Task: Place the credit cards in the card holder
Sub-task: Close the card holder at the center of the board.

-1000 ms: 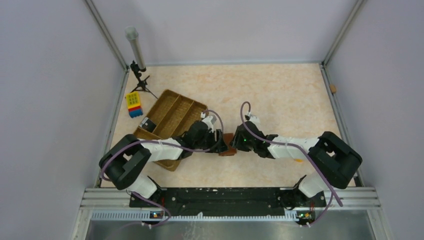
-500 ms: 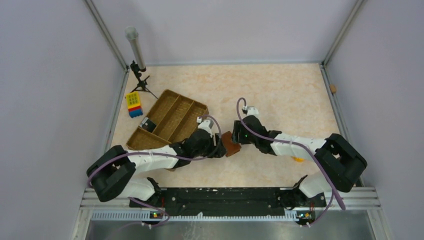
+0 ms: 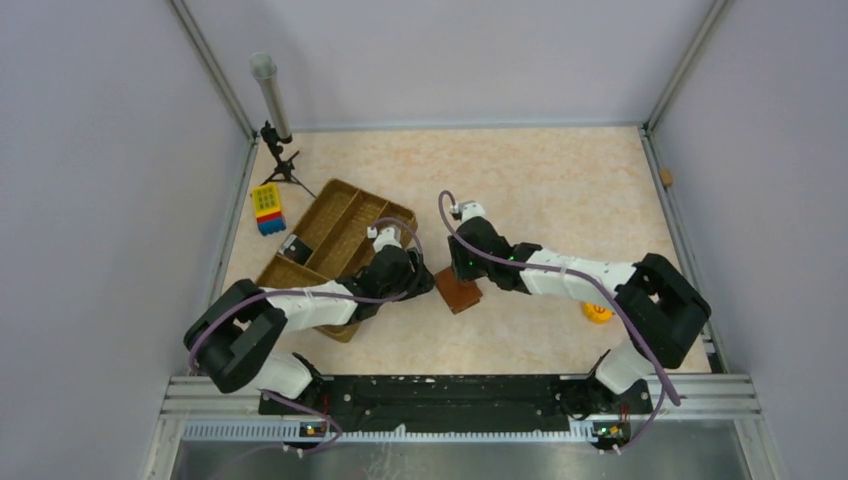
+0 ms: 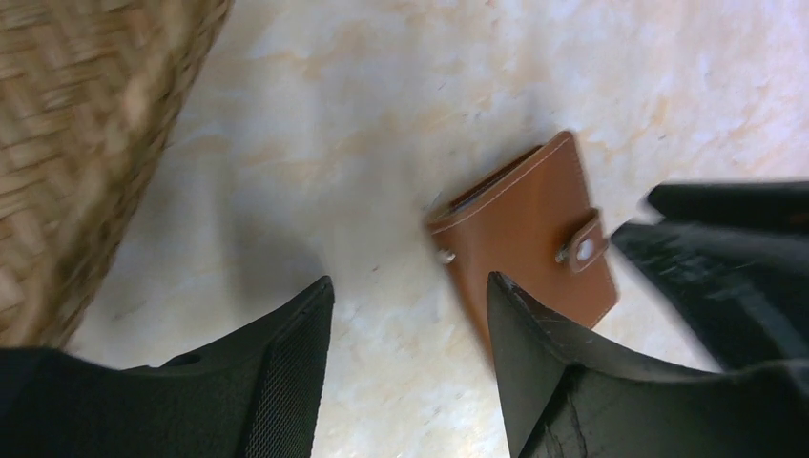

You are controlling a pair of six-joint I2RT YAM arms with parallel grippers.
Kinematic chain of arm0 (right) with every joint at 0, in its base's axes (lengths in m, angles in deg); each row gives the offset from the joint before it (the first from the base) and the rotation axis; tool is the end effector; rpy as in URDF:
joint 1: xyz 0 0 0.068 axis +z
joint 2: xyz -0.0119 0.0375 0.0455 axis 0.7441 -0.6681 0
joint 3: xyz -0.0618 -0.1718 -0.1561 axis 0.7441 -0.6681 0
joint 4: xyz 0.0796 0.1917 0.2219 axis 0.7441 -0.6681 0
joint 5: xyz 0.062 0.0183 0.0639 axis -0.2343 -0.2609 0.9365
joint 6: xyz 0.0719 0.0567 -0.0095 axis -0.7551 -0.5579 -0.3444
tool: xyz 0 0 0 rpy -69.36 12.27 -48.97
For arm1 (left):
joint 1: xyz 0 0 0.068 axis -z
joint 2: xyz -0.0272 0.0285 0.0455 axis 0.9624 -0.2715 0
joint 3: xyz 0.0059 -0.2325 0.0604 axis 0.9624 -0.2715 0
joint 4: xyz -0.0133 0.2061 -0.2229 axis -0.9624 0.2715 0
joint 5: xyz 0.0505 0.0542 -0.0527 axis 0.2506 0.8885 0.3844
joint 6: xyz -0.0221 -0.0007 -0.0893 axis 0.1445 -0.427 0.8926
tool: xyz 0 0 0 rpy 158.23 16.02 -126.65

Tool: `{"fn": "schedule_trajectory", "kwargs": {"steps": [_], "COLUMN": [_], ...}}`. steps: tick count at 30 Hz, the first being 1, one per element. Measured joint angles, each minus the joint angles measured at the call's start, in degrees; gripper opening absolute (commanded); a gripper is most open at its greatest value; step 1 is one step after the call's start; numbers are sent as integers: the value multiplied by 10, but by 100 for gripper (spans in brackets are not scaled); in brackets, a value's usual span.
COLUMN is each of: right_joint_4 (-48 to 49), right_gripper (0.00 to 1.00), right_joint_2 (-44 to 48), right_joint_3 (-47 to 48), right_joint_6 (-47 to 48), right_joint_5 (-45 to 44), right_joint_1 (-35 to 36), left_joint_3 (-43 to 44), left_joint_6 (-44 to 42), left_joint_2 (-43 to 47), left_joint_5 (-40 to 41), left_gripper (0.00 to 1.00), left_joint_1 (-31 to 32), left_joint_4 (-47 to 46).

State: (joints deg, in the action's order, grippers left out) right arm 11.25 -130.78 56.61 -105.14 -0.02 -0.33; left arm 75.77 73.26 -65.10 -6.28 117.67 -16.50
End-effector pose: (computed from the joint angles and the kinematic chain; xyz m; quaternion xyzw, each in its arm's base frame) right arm 0.2762 0.2809 0.1111 -0.1485 0.8994 0.1654 0.3763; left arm 0.2501 -0.2199 0.0570 -0.1026 0.8993 -0.2667 0.3309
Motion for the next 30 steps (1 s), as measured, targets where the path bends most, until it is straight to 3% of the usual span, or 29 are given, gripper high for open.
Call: {"fn": "schedule_trajectory", "kwargs": {"steps": [9, 30], "right_joint_4": [-79, -115], "right_gripper": [34, 32], "right_joint_2": [-43, -87], "right_joint_3": [23, 61], "right_joint_6": [0, 0], "right_joint_5": [-48, -54], "right_joint_1": [44, 44], "left_joint_3": [21, 60], "left_joint_6": [10, 5], "left_joint_2": [-65, -110], "left_joint_5": [-24, -32], "left_gripper": [59, 57], "left_joint_1": [-3, -2], "left_joint_4": [-70, -76]}}
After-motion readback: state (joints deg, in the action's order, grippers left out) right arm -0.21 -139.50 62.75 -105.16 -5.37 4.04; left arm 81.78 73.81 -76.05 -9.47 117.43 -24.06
